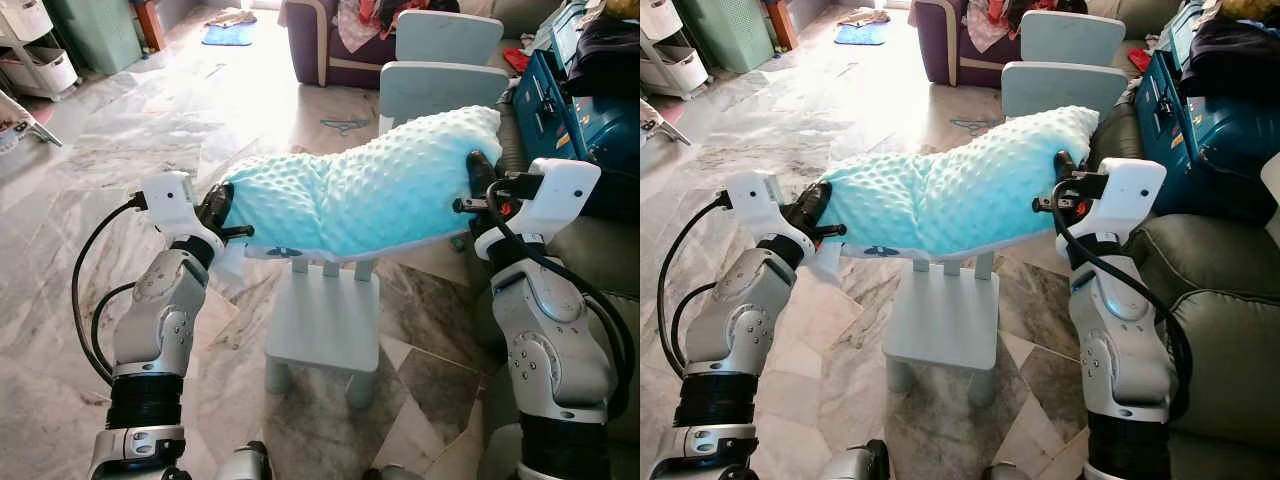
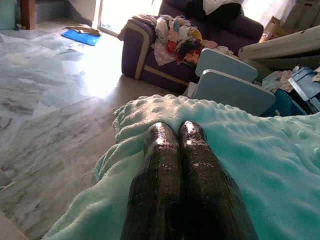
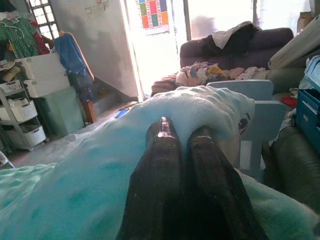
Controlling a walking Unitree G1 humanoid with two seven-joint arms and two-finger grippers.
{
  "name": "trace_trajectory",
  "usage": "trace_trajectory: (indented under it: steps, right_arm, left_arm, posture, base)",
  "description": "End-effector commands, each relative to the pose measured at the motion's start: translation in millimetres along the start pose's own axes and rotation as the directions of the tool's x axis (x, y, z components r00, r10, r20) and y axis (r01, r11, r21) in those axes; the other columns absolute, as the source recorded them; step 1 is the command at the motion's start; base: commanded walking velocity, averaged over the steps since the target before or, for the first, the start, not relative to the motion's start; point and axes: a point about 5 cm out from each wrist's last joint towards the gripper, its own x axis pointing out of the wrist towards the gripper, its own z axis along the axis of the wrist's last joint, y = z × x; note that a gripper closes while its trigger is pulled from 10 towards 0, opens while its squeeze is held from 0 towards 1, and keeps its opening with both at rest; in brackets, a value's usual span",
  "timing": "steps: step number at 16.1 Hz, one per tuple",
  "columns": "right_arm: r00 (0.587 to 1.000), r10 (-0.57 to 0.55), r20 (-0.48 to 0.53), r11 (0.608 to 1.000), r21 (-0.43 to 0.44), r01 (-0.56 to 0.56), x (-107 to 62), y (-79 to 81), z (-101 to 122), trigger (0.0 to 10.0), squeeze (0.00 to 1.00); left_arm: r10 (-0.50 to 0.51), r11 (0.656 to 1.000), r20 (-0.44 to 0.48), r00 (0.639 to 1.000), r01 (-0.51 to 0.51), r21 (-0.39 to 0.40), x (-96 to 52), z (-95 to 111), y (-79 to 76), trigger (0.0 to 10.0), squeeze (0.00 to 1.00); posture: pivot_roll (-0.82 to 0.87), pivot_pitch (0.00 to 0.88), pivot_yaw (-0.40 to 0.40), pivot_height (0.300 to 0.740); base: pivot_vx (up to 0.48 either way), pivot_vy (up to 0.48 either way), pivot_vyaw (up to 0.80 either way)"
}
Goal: Move the pillow to the sofa
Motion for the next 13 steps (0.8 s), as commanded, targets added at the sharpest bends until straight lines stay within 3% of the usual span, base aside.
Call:
trace_trajectory:
  steps: [1, 10, 13]
  right_arm:
    - [0.999, 0.016, 0.045, 0.999, -0.030, -0.015, -1.9, 2.7, 11, 0.0, 0.00]
    - [0.999, -0.003, 0.034, 1.000, -0.010, 0.003, -4.3, -1.6, 11, 0.0, 0.00]
    - [0.999, 0.031, 0.026, 0.999, -0.031, -0.030, -15.7, 6.7, 5, 0.0, 0.00]
  left_arm:
    - [-0.032, 0.999, 0.035, 0.999, 0.032, 0.011, 0.0, 11, -5.3, 10.0, 0.00]
    - [-0.042, 0.999, -0.014, 0.999, 0.042, -0.002, -11.6, -3, -5.0, 10.0, 0.00]
    - [-0.066, 0.986, 0.104, 0.992, 0.049, 0.157, -20.6, 14, -12.2, 10.0, 0.00]
  posture:
    - [-0.12, 0.139, -0.001, 0.740]
    - [-0.12, 0.162, -0.019, 0.740]
    - [-0.10, 0.149, -0.023, 0.740]
  base:
    - [0.000, 0.000, 0.00]
    - [0.000, 0.000, 0.00]
    - [0.000, 0.000, 0.00]
